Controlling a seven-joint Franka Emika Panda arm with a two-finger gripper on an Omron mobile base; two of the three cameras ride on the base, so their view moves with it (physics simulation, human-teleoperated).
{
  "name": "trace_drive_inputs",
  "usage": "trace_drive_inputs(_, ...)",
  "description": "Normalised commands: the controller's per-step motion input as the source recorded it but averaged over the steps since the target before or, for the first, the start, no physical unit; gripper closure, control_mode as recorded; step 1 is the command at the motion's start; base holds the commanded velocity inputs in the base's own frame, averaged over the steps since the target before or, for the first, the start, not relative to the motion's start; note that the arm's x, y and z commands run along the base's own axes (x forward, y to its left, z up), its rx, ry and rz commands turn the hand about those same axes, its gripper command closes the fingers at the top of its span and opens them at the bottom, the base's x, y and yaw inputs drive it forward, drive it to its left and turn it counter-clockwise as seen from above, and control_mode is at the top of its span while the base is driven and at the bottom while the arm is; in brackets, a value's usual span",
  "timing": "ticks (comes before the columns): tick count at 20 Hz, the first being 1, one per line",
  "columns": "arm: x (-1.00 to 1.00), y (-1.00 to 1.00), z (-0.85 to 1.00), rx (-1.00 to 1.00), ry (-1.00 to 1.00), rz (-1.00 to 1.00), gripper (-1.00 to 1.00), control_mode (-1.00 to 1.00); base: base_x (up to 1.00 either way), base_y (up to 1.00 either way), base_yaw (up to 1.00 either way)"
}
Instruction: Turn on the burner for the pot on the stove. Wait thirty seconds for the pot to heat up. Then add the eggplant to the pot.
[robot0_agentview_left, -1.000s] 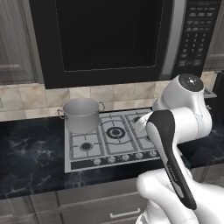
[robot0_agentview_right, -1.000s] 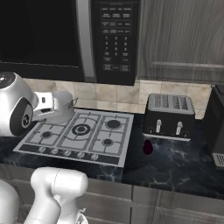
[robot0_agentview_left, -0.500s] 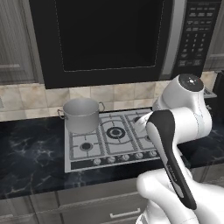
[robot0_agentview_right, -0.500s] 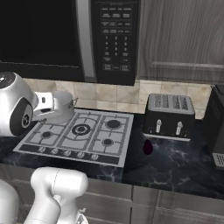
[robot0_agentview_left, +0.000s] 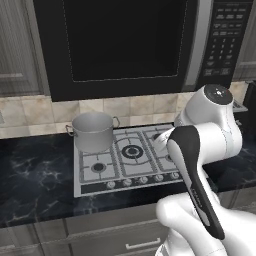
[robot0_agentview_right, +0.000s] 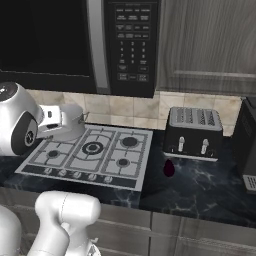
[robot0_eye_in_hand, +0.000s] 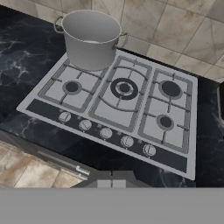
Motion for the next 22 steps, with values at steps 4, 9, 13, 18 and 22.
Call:
trace_drive_inputs(4, 0.0, 0.0, 0.0, 0.0, 0.0, 0.0, 1.0, -1.0, 0.0, 0.0, 0.0)
trace_drive_inputs(9, 0.0, 0.0, 0.0, 0.0, 0.0, 0.0, 1.0, -1.0, 0.0, 0.0, 0.0)
trace_drive_inputs(13, 0.0, 0.0, 0.0, 0.0, 0.0, 0.0, 1.0, -1.0, 0.0, 0.0, 0.0)
trace_drive_inputs(18, 0.0, 0.0, 0.0, 0.0, 0.0, 0.0, 1.0, -1.0, 0.0, 0.0, 0.0)
trace_drive_inputs(22, 0.0, 0.0, 0.0, 0.0, 0.0, 0.0, 1.0, -1.0, 0.0, 0.0, 0.0)
